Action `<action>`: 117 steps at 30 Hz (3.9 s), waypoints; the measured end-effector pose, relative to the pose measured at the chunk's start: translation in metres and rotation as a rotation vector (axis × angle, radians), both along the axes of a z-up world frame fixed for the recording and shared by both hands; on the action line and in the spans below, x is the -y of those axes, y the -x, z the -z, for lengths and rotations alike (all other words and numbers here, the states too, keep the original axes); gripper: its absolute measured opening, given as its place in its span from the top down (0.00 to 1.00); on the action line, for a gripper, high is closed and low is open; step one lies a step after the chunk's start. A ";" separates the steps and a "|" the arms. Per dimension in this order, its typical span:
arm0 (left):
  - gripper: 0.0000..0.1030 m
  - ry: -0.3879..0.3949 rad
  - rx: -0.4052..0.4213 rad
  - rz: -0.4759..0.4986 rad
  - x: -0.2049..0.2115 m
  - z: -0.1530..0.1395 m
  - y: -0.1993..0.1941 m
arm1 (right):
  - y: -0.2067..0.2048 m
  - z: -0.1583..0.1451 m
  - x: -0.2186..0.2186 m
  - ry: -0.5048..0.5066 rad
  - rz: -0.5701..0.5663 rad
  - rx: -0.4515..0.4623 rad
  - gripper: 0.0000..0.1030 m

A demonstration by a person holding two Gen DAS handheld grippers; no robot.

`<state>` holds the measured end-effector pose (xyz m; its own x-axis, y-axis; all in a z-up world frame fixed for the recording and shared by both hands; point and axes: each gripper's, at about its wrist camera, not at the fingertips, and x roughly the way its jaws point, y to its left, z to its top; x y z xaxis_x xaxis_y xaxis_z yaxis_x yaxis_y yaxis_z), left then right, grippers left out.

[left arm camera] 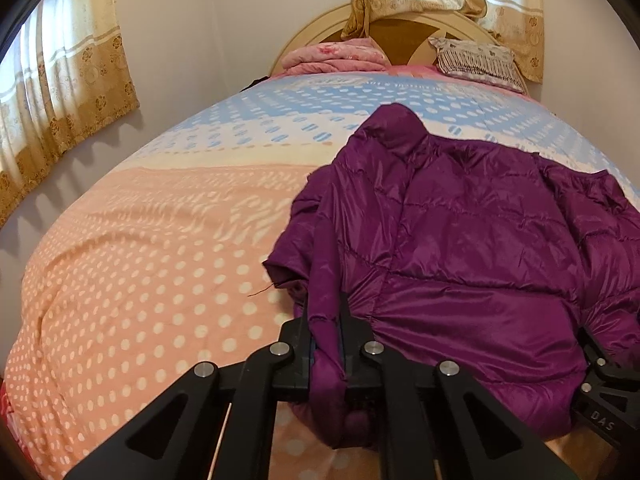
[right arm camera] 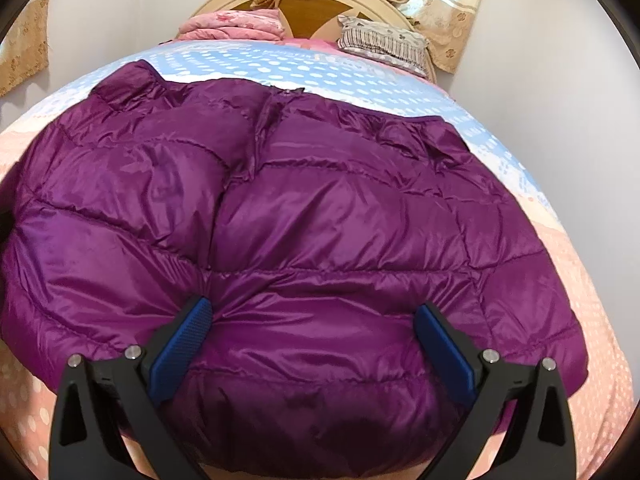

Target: Fold large clothes

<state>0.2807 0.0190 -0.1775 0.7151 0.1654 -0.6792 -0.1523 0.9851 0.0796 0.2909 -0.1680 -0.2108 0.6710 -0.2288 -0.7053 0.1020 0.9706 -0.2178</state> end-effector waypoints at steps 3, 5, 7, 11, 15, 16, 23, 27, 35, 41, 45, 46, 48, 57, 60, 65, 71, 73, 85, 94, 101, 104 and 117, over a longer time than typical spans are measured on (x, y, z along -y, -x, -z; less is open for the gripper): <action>0.94 0.018 0.017 -0.007 -0.011 -0.006 0.009 | 0.005 -0.001 -0.004 0.004 0.012 0.001 0.00; 0.94 0.024 0.026 -0.017 -0.015 -0.011 0.016 | 0.008 -0.001 -0.009 -0.006 0.011 -0.003 0.00; 0.94 0.012 0.042 -0.030 -0.024 -0.018 0.024 | 0.013 -0.002 -0.020 -0.005 -0.003 0.001 0.01; 0.94 -0.017 0.051 -0.060 -0.046 -0.025 0.031 | 0.024 -0.003 -0.044 -0.007 -0.060 0.010 0.00; 0.95 -0.016 0.068 -0.066 -0.058 -0.038 0.030 | 0.034 -0.016 -0.041 -0.113 -0.169 -0.020 0.00; 0.95 -0.033 0.087 -0.054 -0.054 -0.047 0.031 | 0.040 -0.023 -0.033 -0.128 -0.174 -0.005 0.01; 0.95 -0.161 0.252 0.063 0.021 -0.113 0.033 | 0.067 -0.065 0.094 -0.166 0.010 0.123 0.00; 0.95 -0.211 0.328 0.188 0.098 -0.139 0.035 | 0.075 -0.065 0.188 -0.146 0.209 0.142 0.00; 0.95 -0.412 0.349 0.541 0.273 -0.090 0.051 | 0.122 -0.030 0.310 -0.147 0.486 0.074 0.00; 0.95 -0.566 0.238 0.801 0.334 0.004 0.092 | 0.152 -0.015 0.336 -0.198 0.534 0.046 0.00; 0.92 -0.609 0.273 0.819 0.333 0.011 0.097 | 0.152 -0.019 0.336 -0.200 0.519 0.061 0.00; 0.90 -0.611 0.268 0.826 0.332 0.006 0.097 | 0.152 -0.019 0.334 -0.198 0.513 0.062 0.00; 0.82 -0.630 0.287 0.835 0.332 0.000 0.104 | 0.142 -0.016 0.337 -0.199 0.509 0.060 0.00; 0.02 -0.500 0.447 0.916 0.297 -0.081 0.162 | 0.125 -0.027 0.339 -0.182 0.516 0.067 0.01; 0.02 -0.465 0.430 0.797 0.263 -0.097 0.136 | 0.115 -0.047 0.331 -0.194 0.491 0.090 0.17; 0.02 -0.437 0.278 0.308 0.178 -0.113 0.010 | 0.057 -0.103 0.285 -0.234 0.348 0.155 0.33; 0.02 -0.285 0.147 -0.014 0.116 -0.116 -0.088 | -0.027 -0.161 0.198 -0.243 0.190 0.234 0.33; 0.02 -0.205 0.117 -0.047 0.109 -0.113 -0.102 | -0.056 -0.163 0.177 -0.242 0.172 0.241 0.33; 0.02 -0.153 0.026 0.123 0.194 -0.047 -0.150 | -0.100 -0.075 0.185 -0.341 0.272 0.138 0.44; 0.01 -0.148 0.032 0.119 0.206 -0.021 -0.156 | -0.095 -0.057 0.188 -0.331 0.284 0.133 0.44; 0.01 -0.143 0.005 0.128 0.210 -0.012 -0.160 | -0.097 -0.044 0.191 -0.337 0.293 0.115 0.42; 0.01 -0.148 0.000 0.131 0.210 -0.011 -0.160 | -0.099 -0.040 0.193 -0.347 0.296 0.100 0.41; 0.01 -0.149 -0.009 0.138 0.211 -0.005 -0.162 | -0.102 -0.029 0.197 -0.359 0.309 0.063 0.35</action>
